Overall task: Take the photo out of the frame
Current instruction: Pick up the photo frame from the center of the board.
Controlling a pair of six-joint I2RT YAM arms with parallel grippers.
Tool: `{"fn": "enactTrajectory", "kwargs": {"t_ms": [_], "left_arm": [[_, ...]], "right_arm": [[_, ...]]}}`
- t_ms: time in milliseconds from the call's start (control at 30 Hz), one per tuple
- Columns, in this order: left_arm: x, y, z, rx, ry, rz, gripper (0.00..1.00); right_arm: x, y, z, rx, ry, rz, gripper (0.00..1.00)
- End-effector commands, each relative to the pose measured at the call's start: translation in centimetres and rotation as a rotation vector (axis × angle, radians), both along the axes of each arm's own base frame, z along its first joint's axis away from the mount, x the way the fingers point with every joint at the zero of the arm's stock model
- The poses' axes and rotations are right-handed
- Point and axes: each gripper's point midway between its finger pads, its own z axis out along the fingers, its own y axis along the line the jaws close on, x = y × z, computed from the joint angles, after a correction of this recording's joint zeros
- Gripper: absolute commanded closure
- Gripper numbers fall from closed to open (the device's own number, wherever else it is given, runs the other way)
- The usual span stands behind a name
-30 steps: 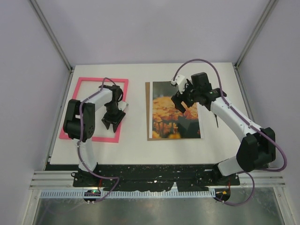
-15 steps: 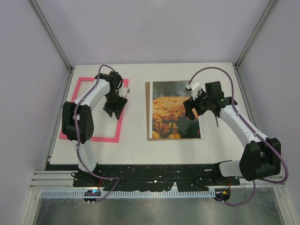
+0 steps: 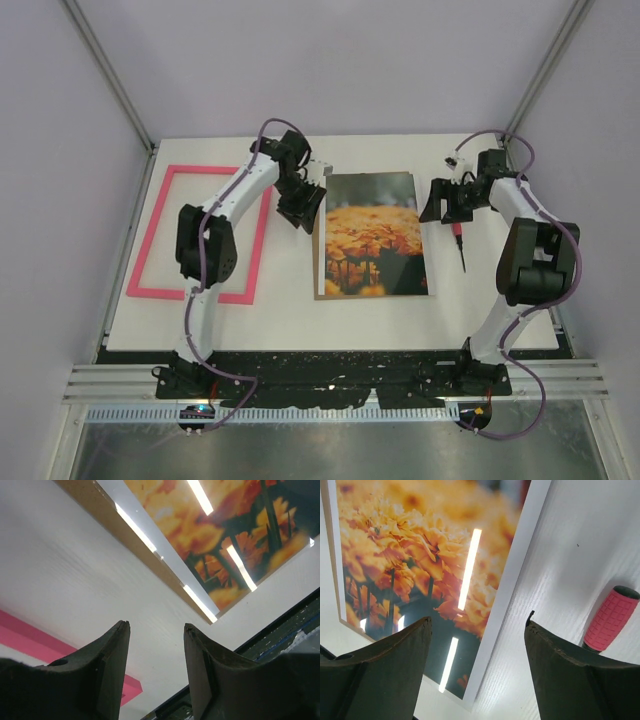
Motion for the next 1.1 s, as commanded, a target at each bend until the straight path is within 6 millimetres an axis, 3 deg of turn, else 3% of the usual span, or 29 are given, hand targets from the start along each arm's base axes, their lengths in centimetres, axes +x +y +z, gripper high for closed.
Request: {"fn": "enactTrajectory", "kwargs": {"t_ms": [0,167,367,900,1067], "left_arm": [[1.3,-1.1,-2.1,-0.025,0.07,0.05,0.49],[1.2,-2.9,-3.9,-0.086,0.16,0.088,0.48],[0.9,-3.6,-5.9,-0.099,0.241,0.136,0.47],[0.3,-3.2,-9.0,-0.045,0.285,0.212,0.46],[0.4,-3.2,-9.2,-0.048,0.283,0.249,0.47]], "right_arm": [[-0.1,1.4,0.1,0.098,0.045,-0.012,0.21],[-0.4,1.4,-1.3,0.102,0.072,-0.012,0.22],[-0.9,1.5,-2.8,0.102,0.113,-0.013,0.25],[-1.3,1.6,-4.7,0.116,0.168,-0.017,0.27],[-1.3,1.6,-4.9,0.12,0.176,-0.016,0.27]]}}
